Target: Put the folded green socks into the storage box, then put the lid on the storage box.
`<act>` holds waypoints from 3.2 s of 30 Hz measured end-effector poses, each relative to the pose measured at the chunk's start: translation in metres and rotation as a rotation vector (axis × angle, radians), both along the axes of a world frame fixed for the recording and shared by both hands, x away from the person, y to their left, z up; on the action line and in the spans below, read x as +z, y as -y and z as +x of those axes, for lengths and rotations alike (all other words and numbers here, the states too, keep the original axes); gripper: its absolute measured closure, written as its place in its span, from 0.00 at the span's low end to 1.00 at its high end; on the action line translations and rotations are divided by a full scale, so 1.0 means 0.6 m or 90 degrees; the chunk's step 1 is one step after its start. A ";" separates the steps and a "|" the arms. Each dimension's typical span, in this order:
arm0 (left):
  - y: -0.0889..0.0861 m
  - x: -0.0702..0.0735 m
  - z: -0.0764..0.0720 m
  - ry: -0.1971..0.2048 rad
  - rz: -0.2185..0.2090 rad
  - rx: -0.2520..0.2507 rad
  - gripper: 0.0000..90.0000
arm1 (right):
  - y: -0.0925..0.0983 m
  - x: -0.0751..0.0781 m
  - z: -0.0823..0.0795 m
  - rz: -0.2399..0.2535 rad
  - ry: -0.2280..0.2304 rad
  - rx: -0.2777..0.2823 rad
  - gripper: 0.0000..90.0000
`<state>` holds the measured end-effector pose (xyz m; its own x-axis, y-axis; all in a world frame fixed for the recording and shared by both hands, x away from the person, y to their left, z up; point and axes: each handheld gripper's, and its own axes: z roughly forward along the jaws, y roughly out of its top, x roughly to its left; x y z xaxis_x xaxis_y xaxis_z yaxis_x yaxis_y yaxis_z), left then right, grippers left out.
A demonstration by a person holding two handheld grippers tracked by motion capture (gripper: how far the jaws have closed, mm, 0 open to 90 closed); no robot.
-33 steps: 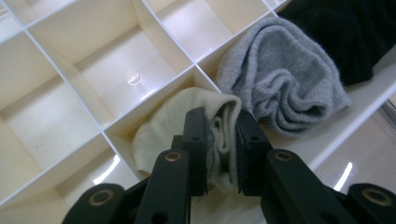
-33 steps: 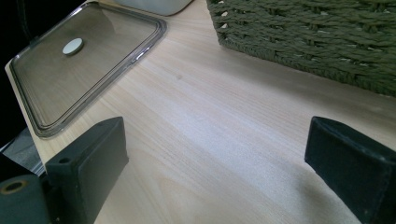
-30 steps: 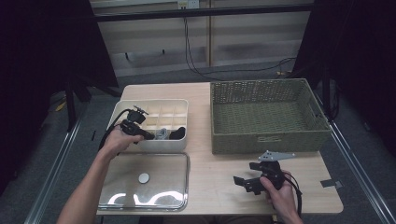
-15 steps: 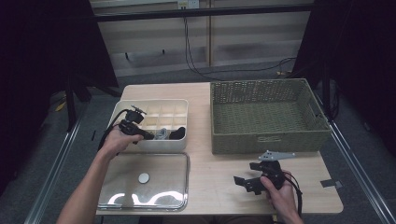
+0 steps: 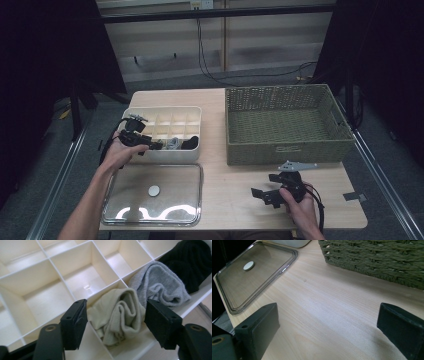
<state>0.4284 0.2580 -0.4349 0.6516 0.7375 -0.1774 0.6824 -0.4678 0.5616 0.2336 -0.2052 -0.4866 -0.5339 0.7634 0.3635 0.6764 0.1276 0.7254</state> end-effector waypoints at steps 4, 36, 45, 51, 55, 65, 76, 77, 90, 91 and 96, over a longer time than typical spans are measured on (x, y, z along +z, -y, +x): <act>-0.012 0.005 -0.008 0.012 -0.015 0.003 0.37 | 0.000 0.000 0.001 0.005 -0.001 -0.005 0.03; -0.077 0.050 -0.118 0.092 -0.149 -0.013 0.42 | -0.058 0.019 0.027 -0.011 0.006 0.033 0.25; -0.114 0.032 -0.158 0.091 -0.156 0.010 0.47 | -0.101 0.026 0.045 -0.002 -0.001 0.063 0.35; -0.140 0.009 -0.182 0.083 -0.151 0.038 0.51 | -0.137 0.027 0.057 0.004 -0.006 0.086 0.39; -0.151 -0.003 -0.195 0.078 -0.155 0.045 0.53 | -0.153 0.025 0.065 0.004 -0.009 0.091 0.43; -0.193 -0.031 -0.220 0.062 -0.141 0.068 0.54 | -0.183 0.014 0.081 0.004 -0.018 0.098 0.51; -0.254 -0.069 -0.240 0.035 -0.128 0.120 0.58 | -0.216 0.006 0.100 -0.006 -0.034 0.107 0.58; -0.259 -0.072 -0.240 0.033 -0.127 0.121 0.58 | -0.220 0.005 0.102 -0.012 -0.037 0.107 0.59; -0.256 -0.093 -0.245 0.002 -0.088 0.110 0.67 | -0.256 -0.013 0.117 -0.029 -0.059 0.113 0.65; -0.255 -0.093 -0.246 0.002 -0.089 0.108 0.67 | -0.257 -0.014 0.118 -0.031 -0.061 0.113 0.65; -0.255 -0.093 -0.247 0.000 -0.092 0.105 0.69 | -0.262 -0.021 0.120 -0.054 -0.072 0.096 0.68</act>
<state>0.2803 0.4109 -0.4909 0.5240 0.8014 -0.2885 0.7431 -0.2646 0.6146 0.3057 -0.0481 -0.4995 -0.6040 0.7085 0.3650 0.7215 0.2916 0.6279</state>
